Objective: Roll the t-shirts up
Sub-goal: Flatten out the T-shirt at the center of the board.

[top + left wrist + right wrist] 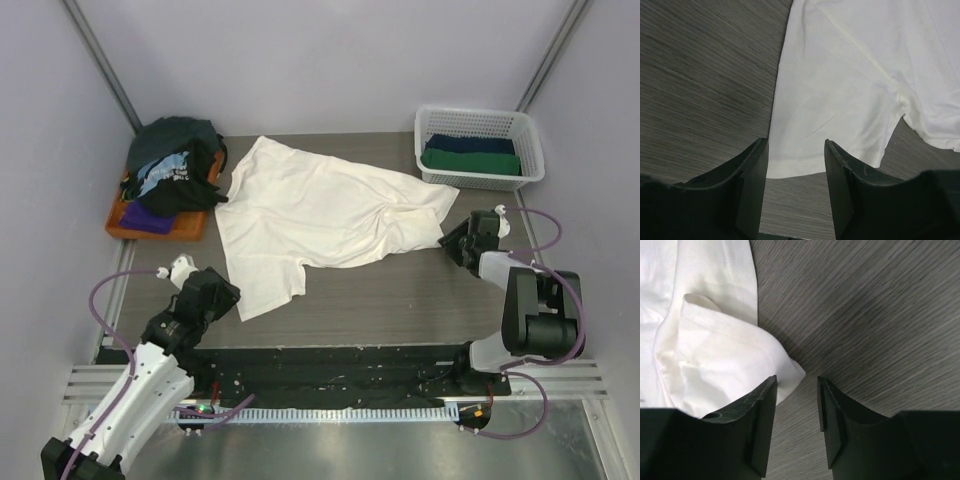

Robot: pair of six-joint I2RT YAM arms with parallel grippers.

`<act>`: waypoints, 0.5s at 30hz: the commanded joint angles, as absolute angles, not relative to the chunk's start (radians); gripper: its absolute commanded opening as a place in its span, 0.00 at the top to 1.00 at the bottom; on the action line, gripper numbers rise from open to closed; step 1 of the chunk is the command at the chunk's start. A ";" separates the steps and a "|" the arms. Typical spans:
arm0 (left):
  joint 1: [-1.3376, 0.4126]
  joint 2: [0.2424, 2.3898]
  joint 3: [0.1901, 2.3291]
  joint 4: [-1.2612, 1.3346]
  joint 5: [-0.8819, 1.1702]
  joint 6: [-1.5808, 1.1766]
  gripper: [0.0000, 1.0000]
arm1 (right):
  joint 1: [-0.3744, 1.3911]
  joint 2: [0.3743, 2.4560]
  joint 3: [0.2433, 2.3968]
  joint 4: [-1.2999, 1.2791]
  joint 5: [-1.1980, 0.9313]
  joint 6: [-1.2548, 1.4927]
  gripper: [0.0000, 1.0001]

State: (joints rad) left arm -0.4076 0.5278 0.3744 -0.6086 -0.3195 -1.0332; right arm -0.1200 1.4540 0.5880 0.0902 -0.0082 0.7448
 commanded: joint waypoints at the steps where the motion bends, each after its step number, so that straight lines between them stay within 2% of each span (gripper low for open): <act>1: -0.408 0.512 0.367 -0.626 -0.356 -1.086 0.48 | -0.123 1.491 0.580 0.212 0.038 0.772 0.59; 2: -0.408 0.509 0.365 -0.626 -0.356 -1.091 0.48 | -0.123 1.503 0.578 0.218 0.034 0.775 0.62; 3: -0.408 0.512 0.365 -0.629 -0.357 -1.094 0.48 | -0.123 1.508 0.578 0.221 0.032 0.775 0.76; 6: -0.408 0.531 0.368 -0.640 -0.367 -1.104 0.48 | -0.121 1.496 0.555 0.250 0.020 0.776 0.96; 11: -0.408 0.626 0.388 -0.644 -0.328 -1.101 0.44 | -0.123 1.437 0.528 0.265 0.014 0.778 0.98; 15: -0.407 0.679 0.390 -0.637 -0.290 -1.098 0.44 | -0.123 1.387 0.503 0.270 0.029 0.781 0.98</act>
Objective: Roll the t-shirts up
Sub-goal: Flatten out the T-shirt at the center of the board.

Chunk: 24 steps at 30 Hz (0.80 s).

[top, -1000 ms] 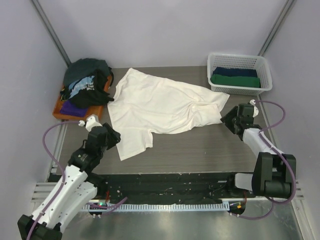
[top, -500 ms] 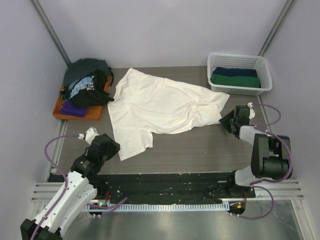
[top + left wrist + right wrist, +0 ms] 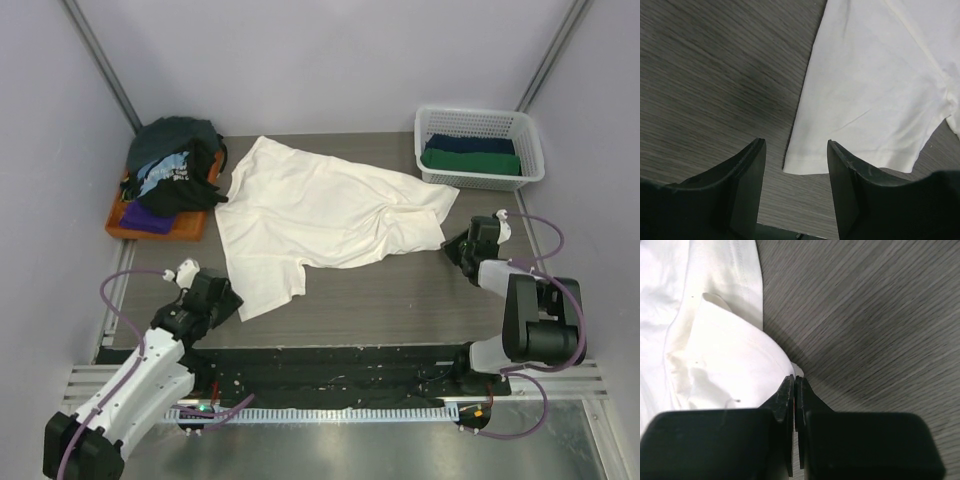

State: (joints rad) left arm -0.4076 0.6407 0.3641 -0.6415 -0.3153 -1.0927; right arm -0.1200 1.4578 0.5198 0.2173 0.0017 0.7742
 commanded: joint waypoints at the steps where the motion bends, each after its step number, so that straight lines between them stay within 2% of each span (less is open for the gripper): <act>1: -0.407 0.686 0.390 -0.637 -0.272 -1.097 0.48 | -0.121 1.375 0.500 0.271 0.031 0.785 0.98; 4: -0.408 0.701 0.387 -0.635 -0.220 -1.104 0.51 | -0.123 1.373 0.486 0.291 0.026 0.799 0.98; 10: -0.411 0.735 0.348 -0.600 -0.172 -1.112 0.50 | -0.123 1.381 0.494 0.285 0.021 0.802 0.98; 20: -0.422 0.776 0.302 -0.522 -0.195 -1.149 0.53 | -0.123 1.364 0.489 0.282 0.025 0.807 0.98; 23: -0.425 0.807 0.278 -0.474 -0.173 -1.149 0.60 | -0.123 1.344 0.482 0.281 0.032 0.805 0.98; 24: -0.425 0.813 0.275 -0.465 -0.170 -1.147 0.67 | -0.123 1.335 0.483 0.278 0.037 0.804 0.98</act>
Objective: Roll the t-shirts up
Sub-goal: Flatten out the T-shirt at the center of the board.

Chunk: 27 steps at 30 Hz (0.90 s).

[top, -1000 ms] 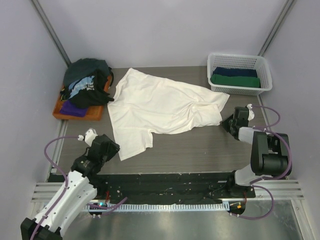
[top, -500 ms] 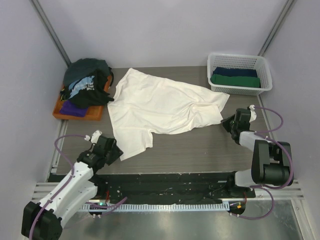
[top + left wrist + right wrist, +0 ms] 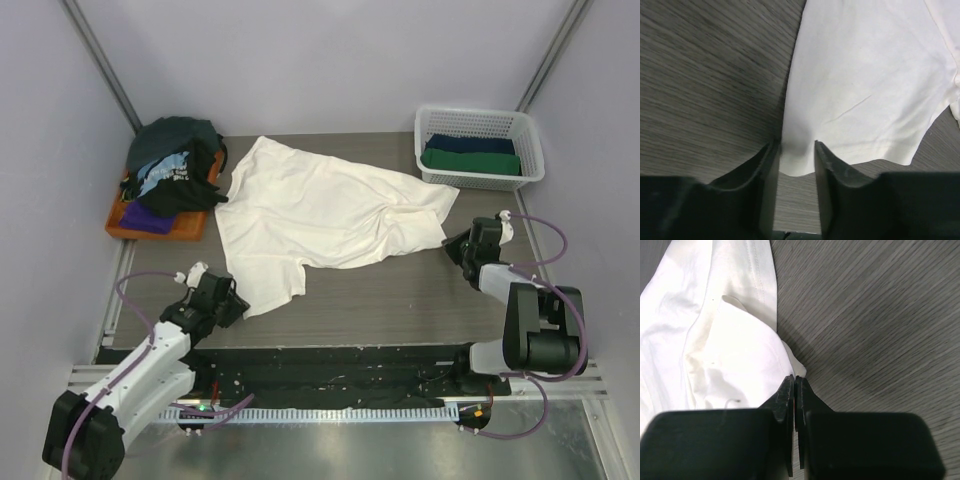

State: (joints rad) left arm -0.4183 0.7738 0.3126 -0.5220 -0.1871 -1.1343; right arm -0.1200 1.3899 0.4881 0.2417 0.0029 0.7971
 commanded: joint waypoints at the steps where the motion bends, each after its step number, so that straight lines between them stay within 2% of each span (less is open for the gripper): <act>1: -0.425 0.819 0.278 -0.463 -0.173 -1.143 0.72 | -0.123 1.330 0.483 0.275 0.040 0.802 0.98; 6: -0.425 0.754 0.294 -0.466 -0.189 -1.080 1.00 | -0.123 1.281 0.480 0.247 0.054 0.795 0.98; 13: -0.426 0.621 0.491 -0.630 -0.320 -1.000 1.00 | -0.123 1.180 0.485 0.036 0.069 0.769 0.99; 18: -0.425 0.672 0.675 -0.690 -0.319 -0.931 1.00 | -0.123 1.124 0.537 -0.168 0.046 0.741 0.97; 21: -0.425 0.706 0.745 -0.687 -0.316 -0.899 1.00 | -0.123 1.123 0.618 -0.195 0.035 0.742 0.94; 23: -0.422 0.735 0.781 -0.675 -0.324 -0.876 1.00 | -0.123 1.150 0.664 -0.190 0.023 0.747 0.92; 27: -0.390 0.805 0.876 -0.660 -0.333 -0.830 1.00 | -0.121 1.345 0.860 -0.212 -0.036 0.746 0.92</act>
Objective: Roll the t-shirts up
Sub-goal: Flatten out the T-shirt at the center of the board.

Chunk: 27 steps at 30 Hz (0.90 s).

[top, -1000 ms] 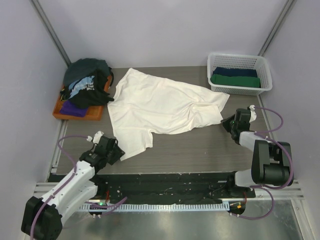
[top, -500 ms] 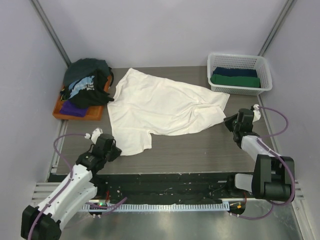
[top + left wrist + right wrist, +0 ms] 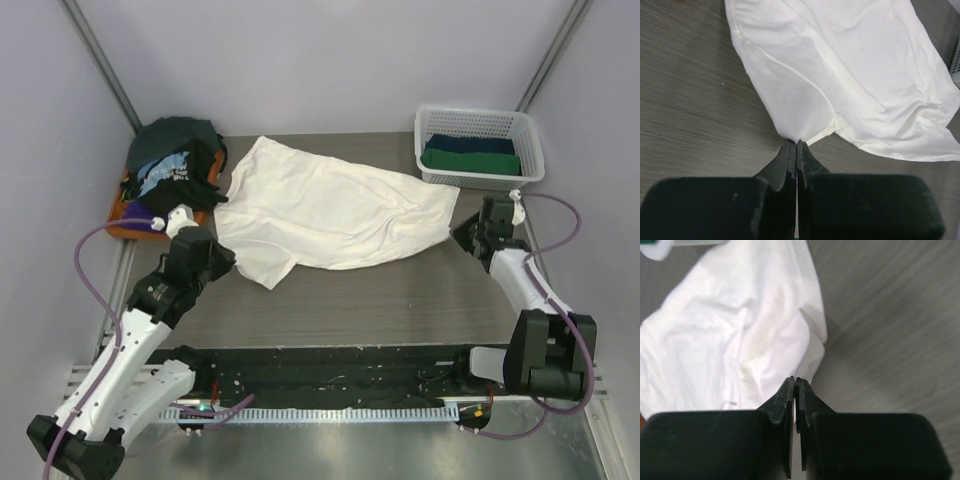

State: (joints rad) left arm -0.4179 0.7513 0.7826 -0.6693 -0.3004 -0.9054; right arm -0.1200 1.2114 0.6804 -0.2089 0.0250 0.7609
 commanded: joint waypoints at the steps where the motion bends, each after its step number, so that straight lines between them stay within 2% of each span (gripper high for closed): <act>1: -0.382 0.817 0.905 -0.652 -0.334 -0.822 1.00 | -0.123 1.380 0.889 -0.210 -0.055 0.744 0.88; 2: -0.374 0.845 0.917 -0.631 -0.333 -0.816 1.00 | -0.123 1.422 0.919 -0.210 -0.078 0.736 0.75; 4: -0.350 0.877 0.945 -0.611 -0.319 -0.798 1.00 | -0.121 1.521 0.986 -0.221 -0.165 0.716 0.40; 5: -0.344 0.891 0.953 -0.591 -0.318 -0.793 1.00 | -0.123 1.541 0.998 -0.222 -0.182 0.715 0.38; 9: -0.321 0.974 0.968 -0.548 -0.298 -0.770 1.00 | -0.121 1.519 0.919 -0.129 -0.209 0.712 0.39; 17: -0.295 0.997 0.951 -0.500 -0.288 -0.747 1.00 | -0.123 1.359 0.741 -0.080 -0.075 0.678 0.54; 24: -0.295 0.950 0.901 -0.489 -0.255 -0.753 1.00 | -0.127 1.434 0.798 -0.071 -0.081 0.658 0.54; 27: -0.295 0.934 0.879 -0.486 -0.241 -0.753 1.00 | -0.126 1.448 0.785 -0.006 -0.098 0.641 0.50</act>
State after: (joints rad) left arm -0.2996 0.9649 0.9005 -0.5327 -0.2676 -0.7723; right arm -0.1219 1.4319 0.7555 -0.1085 -0.1013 0.6819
